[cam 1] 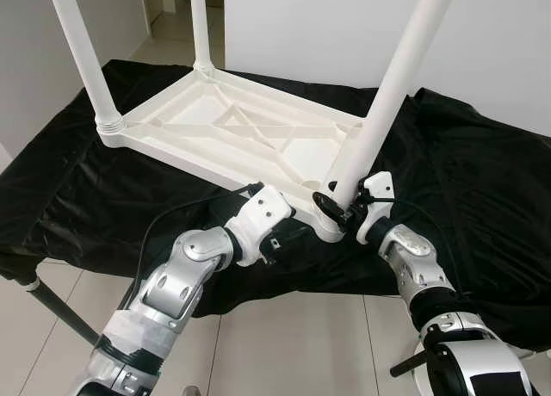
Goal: Building children table
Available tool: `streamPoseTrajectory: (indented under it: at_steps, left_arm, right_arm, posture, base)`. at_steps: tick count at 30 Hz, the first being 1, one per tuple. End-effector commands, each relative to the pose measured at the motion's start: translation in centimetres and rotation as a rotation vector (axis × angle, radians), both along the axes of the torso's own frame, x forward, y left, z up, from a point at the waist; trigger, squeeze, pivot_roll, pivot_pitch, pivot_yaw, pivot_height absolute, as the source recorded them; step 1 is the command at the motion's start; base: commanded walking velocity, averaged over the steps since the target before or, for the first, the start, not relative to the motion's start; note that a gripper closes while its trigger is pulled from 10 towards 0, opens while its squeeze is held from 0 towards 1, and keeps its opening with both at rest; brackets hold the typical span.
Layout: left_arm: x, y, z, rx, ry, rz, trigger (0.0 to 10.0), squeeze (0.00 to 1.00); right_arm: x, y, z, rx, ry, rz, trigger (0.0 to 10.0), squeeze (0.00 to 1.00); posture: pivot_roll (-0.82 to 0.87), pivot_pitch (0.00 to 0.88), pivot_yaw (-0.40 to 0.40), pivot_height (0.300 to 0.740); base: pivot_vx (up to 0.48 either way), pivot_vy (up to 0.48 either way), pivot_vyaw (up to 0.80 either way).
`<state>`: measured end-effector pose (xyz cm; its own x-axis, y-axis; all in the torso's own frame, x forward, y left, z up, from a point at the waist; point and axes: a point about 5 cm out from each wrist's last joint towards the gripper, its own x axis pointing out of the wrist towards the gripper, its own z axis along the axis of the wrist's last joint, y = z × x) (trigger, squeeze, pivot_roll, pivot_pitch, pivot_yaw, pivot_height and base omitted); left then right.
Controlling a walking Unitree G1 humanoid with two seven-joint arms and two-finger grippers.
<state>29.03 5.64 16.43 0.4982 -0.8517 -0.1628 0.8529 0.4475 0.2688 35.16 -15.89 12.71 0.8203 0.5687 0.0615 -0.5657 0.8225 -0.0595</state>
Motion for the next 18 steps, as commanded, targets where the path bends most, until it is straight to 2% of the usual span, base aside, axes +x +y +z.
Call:
streamPoseTrajectory:
  at_steps: [1,5,8,11,13,15,18]
  left_arm:
    - [0.2,0.0,0.2,-0.001,-0.004,0.023,10.0,0.0]
    - [0.1,0.4,-0.1,0.005,0.005,0.024,10.0,0.0]
    - [0.0,0.4,-0.1,0.004,0.008,0.027,10.0,0.0]
    - [0.0,0.3,-0.1,0.001,0.012,0.026,10.0,0.0]
    - [0.0,0.3,-0.1,0.001,0.012,0.025,10.0,0.0]
    - [0.0,0.1,-0.1,-0.003,0.015,0.019,10.0,0.0]
    - [0.0,0.0,-0.1,-0.003,0.015,0.016,10.0,0.0]
  right_arm:
    - [-0.1,0.0,-0.3,-0.019,0.009,-0.024,10.0,0.0]
    - [-0.3,-0.1,-0.4,-0.052,0.002,-0.118,10.0,0.0]
    - [-0.4,-0.2,-0.1,-0.028,-0.016,-0.167,10.0,0.0]
    - [-0.6,-0.5,0.0,0.04,-0.012,-0.33,10.0,0.0]
    - [-0.6,-0.5,0.0,0.049,-0.01,-0.348,10.0,0.0]
    - [-1.2,0.2,-0.4,0.085,0.012,-0.478,10.0,0.0]
    - [-1.4,0.7,-0.5,0.102,0.027,-0.5,10.0,0.0]
  posture:
    - [0.07,0.005,-0.08,0.74]
    - [0.05,0.015,-0.08,0.74]
    - [0.05,0.023,-0.077,0.74]
    - [0.03,0.03,-0.074,0.74]
    - [0.03,0.03,-0.074,0.74]
    - [0.02,0.033,-0.071,0.74]
    - [0.02,0.034,-0.07,0.74]
  base:
    - [0.0,0.0,0.0]
    - [0.0,0.0,0.0]
    - [0.0,0.0,0.0]
    - [0.0,0.0,0.0]
    - [0.0,0.0,0.0]
    - [0.0,0.0,0.0]
    - [0.0,0.0,0.0]
